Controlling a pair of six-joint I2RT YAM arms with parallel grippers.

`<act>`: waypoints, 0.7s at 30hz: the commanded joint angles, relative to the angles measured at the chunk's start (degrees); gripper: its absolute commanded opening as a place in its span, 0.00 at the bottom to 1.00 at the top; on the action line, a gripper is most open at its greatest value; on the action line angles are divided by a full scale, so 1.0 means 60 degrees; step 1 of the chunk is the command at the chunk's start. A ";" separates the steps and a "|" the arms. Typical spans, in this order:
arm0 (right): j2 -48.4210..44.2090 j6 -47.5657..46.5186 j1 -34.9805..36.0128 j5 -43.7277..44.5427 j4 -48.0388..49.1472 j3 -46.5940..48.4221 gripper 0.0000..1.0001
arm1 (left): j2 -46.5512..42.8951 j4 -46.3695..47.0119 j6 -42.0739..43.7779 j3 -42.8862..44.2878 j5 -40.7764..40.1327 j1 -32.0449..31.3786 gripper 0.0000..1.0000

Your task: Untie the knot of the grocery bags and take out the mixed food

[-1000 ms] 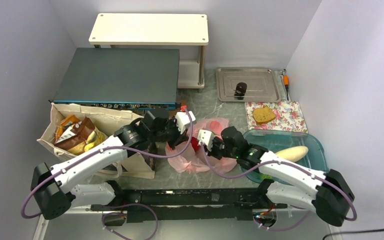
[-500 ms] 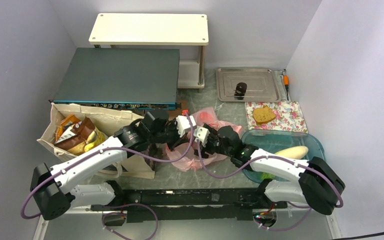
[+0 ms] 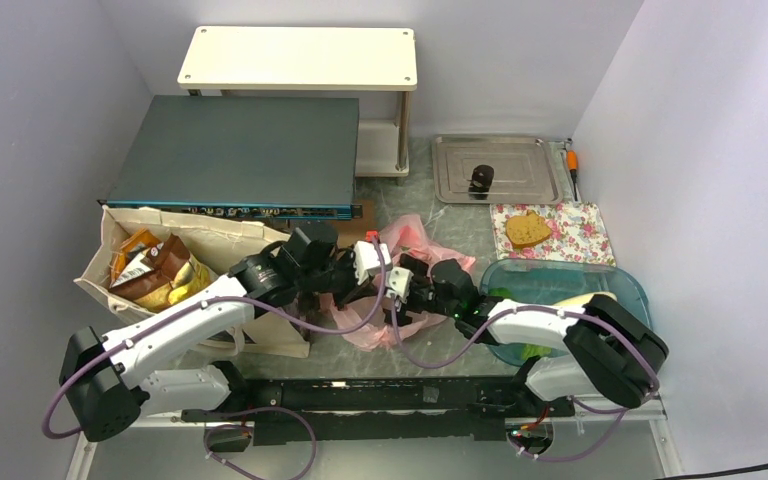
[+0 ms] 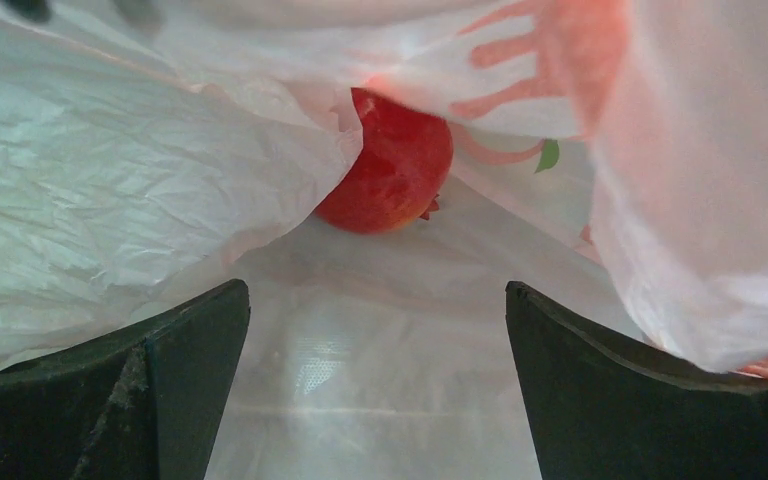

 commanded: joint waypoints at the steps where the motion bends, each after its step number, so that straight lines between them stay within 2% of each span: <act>1: 0.0467 -0.0373 0.0015 -0.0611 0.1185 0.0142 1.00 | -0.0297 0.0106 0.0420 -0.0205 0.0616 0.0017 0.00; 11: 0.1793 -0.0847 0.0015 -0.1242 0.1643 0.0557 1.00 | -0.0336 0.0090 0.1012 -0.0528 0.0914 0.0019 0.00; 15: 0.2089 -0.1296 0.0016 -0.1929 0.1485 0.0559 1.00 | -0.0488 0.0107 0.1129 -0.0787 0.0938 0.0006 0.00; 19: 0.2414 -0.1736 0.0072 -0.2570 0.1266 0.0552 0.96 | -0.0577 0.0066 0.1134 -0.0854 0.0909 0.0010 0.00; 21: 0.2592 -0.1852 0.0092 -0.2718 0.1187 0.0620 0.90 | -0.0588 0.0050 0.1164 -0.0894 0.0900 0.0002 0.00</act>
